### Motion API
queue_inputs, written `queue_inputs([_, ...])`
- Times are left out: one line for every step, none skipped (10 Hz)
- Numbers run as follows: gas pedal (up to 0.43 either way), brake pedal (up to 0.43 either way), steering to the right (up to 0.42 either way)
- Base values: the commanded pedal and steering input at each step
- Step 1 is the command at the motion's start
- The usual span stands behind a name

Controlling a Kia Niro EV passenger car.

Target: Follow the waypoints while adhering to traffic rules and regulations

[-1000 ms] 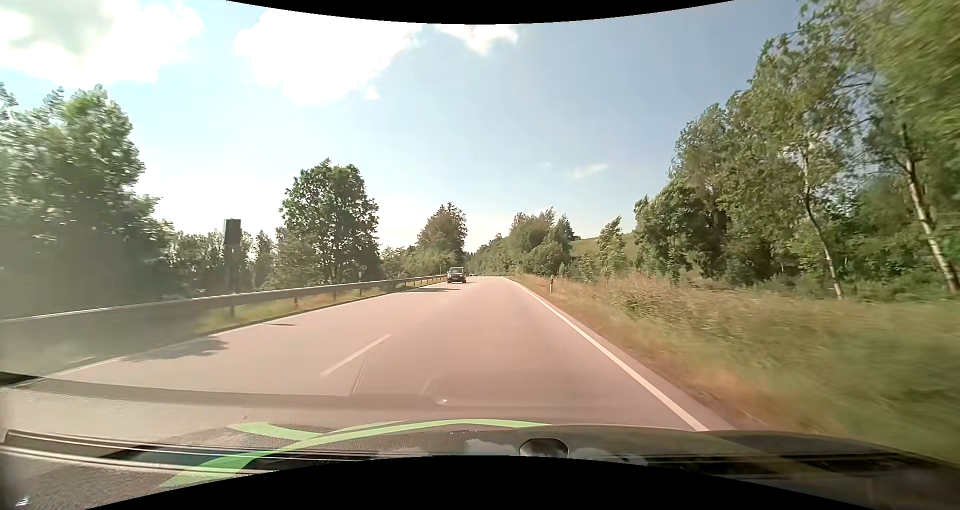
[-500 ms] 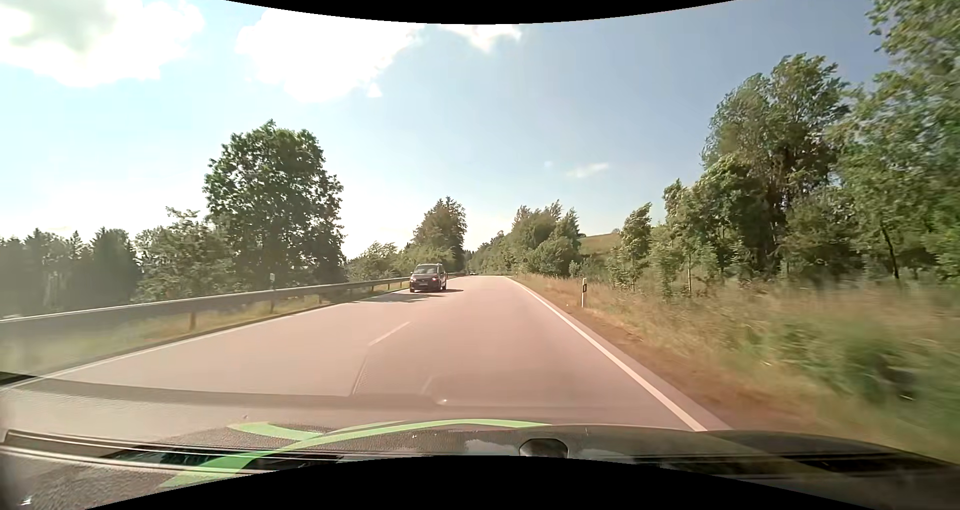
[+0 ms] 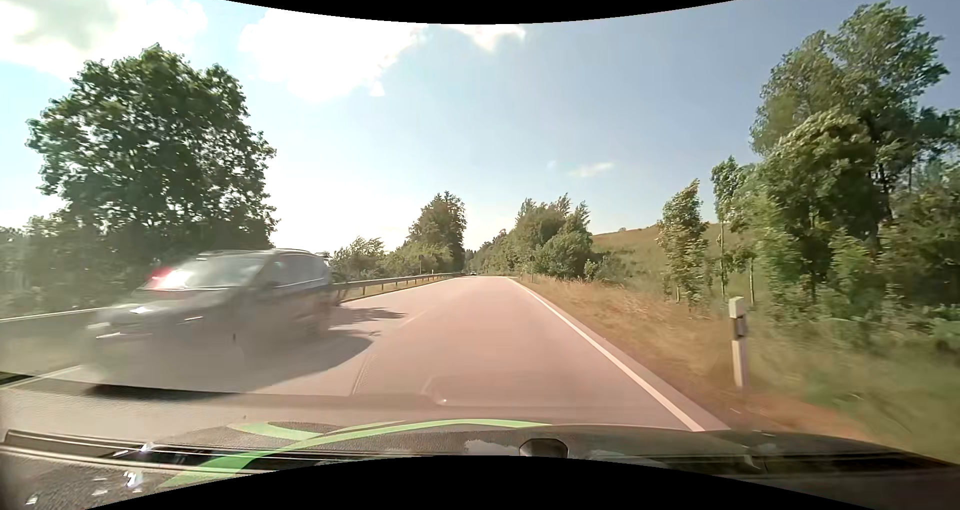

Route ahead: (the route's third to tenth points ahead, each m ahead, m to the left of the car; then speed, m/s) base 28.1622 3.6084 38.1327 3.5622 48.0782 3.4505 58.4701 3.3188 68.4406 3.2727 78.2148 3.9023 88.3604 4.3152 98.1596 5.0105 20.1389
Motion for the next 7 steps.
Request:
queue_inputs([0.398, 0.0, -0.005])
queue_inputs([0.409, 0.0, -0.005])
queue_inputs([0.409, 0.0, -0.005])
queue_inputs([0.409, 0.0, -0.005])
queue_inputs([0.409, 0.0, -0.005])
queue_inputs([0.409, 0.0, -0.005])
queue_inputs([0.409, 0.0, -0.005])
